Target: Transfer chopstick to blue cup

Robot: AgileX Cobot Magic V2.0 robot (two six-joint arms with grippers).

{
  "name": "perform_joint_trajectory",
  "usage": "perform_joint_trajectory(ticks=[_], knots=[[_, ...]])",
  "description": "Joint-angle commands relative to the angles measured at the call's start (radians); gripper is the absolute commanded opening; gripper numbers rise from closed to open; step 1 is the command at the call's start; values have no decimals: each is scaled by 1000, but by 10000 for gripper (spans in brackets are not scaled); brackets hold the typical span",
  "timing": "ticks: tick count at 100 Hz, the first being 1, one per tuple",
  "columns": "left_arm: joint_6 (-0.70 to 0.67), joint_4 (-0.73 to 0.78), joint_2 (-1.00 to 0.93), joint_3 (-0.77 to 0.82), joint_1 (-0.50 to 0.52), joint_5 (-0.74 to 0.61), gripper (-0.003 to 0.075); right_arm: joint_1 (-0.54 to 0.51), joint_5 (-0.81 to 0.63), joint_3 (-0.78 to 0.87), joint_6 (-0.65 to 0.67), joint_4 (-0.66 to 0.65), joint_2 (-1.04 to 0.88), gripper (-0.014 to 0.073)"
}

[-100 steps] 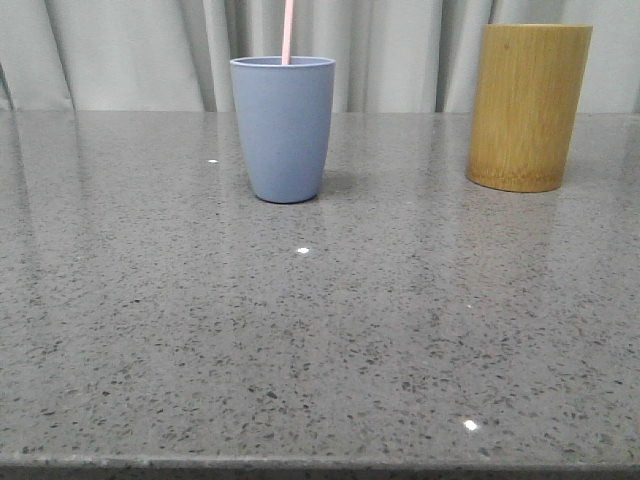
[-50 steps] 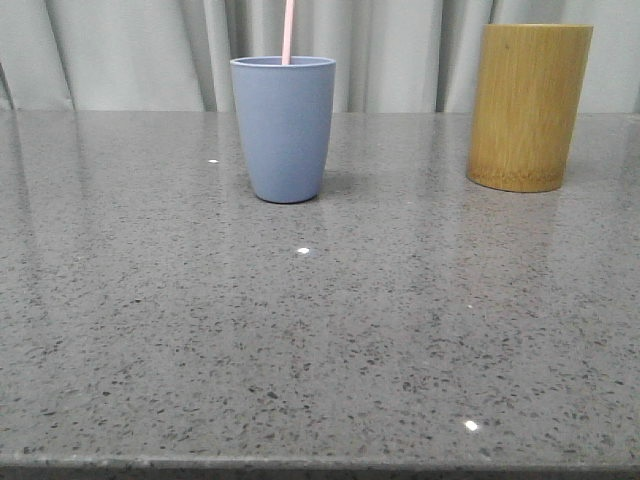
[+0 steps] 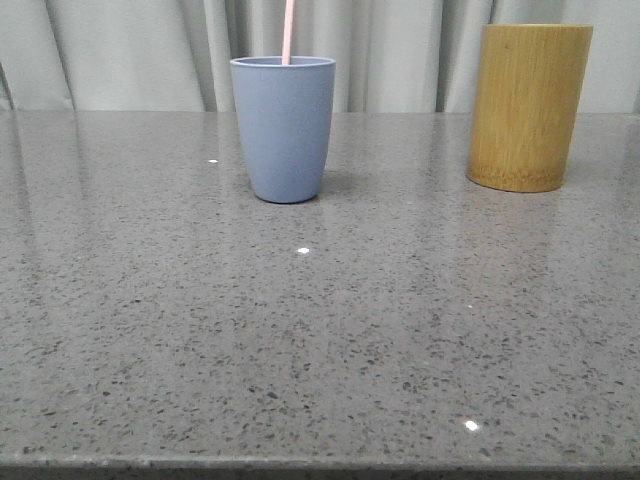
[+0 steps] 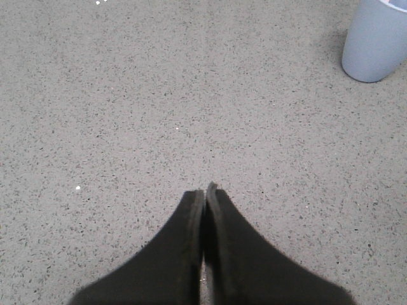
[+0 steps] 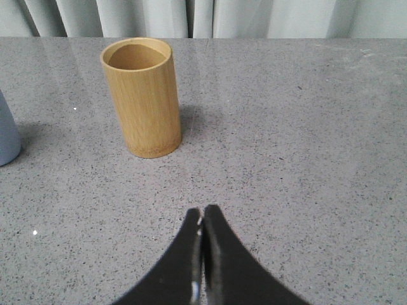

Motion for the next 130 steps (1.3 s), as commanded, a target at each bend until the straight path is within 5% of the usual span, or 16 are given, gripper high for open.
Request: perform_joint_trajectory(ticks=[1, 57, 97, 130], knots=[[-12, -8, 3, -26, 3, -61, -19, -7, -77, -22, 0, -21, 8, -68], [-12, -2, -5, -10, 3, -69, -19, -7, -77, -22, 0, -21, 8, -68], [-12, -2, -295, 355, 3, -617, -19, -7, -76, -22, 0, -21, 8, -68], [-12, 39, -602, 686, 3, -770, -19, -7, -76, -22, 0, -21, 8, -68]])
